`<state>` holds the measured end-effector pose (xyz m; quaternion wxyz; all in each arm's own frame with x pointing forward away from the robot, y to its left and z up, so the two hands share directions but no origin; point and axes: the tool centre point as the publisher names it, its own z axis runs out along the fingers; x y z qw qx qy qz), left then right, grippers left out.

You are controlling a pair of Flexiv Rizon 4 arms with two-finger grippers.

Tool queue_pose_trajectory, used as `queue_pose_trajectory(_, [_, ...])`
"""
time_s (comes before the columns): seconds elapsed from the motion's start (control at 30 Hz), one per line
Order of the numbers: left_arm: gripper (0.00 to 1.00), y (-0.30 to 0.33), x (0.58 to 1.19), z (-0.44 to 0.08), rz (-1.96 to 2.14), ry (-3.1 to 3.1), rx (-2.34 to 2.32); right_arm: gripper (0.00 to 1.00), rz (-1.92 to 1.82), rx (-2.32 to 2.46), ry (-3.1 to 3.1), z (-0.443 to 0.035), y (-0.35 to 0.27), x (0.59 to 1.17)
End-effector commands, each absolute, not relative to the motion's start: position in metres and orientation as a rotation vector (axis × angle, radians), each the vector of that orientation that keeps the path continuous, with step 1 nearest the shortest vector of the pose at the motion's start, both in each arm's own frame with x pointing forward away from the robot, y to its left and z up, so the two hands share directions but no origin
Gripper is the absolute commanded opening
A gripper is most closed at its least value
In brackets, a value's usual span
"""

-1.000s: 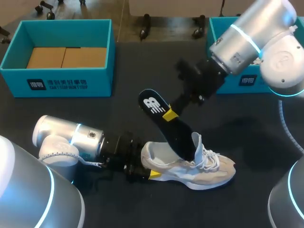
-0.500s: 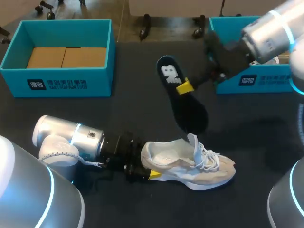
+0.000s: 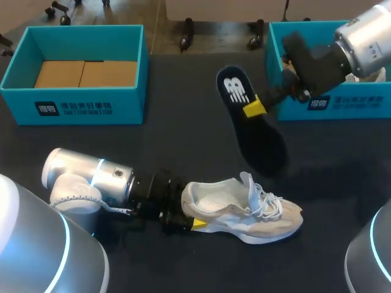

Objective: Take the shoe out of the shoebox, open the shoe tongue, remove and reinsert the insole, then place the shoe into the shoebox

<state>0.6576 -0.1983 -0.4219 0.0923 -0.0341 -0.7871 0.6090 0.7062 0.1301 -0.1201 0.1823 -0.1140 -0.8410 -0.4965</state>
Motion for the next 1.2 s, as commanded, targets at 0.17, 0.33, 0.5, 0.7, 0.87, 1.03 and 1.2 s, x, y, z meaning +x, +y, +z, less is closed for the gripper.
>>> queue_pose_trajectory(0.17, [0.00, -0.198, 0.660, -0.425, 1.807, -2.337, -0.104, 0.00, -1.659, -0.462, -2.215, -0.084, 0.114, 0.683])
queue_pose_trajectory(0.33, [0.00, -0.198, 0.660, -0.425, 1.807, -2.337, -0.104, 0.00, -1.753, -0.434, -2.112, -0.082, 0.110, 0.677])
queue_pose_trajectory(0.5, [0.00, -0.198, 0.660, -0.425, 1.807, -2.337, -0.104, 0.00, -1.753, -0.434, -2.112, -0.082, 0.110, 0.677])
queue_pose_trajectory(0.7, [0.00, -0.198, 0.660, -0.425, 1.807, -2.337, -0.104, 0.00, -1.753, -0.434, -2.112, -0.082, 0.110, 0.677])
queue_pose_trajectory(0.87, [0.00, -0.198, 0.660, -0.425, 1.807, -2.337, -0.104, 0.00, -1.753, -0.434, -2.112, -0.082, 0.110, 0.677])
queue_pose_trajectory(1.03, [0.00, -0.198, 0.660, -0.425, 1.807, -2.337, -0.104, 0.00, -1.760, -0.442, -2.186, -0.045, 0.105, 0.651])
queue_pose_trajectory(1.2, [0.00, -0.198, 0.660, -0.425, 1.807, -2.337, -0.104, 0.00, -1.758, -0.487, -2.191, -0.025, 0.106, 0.631])
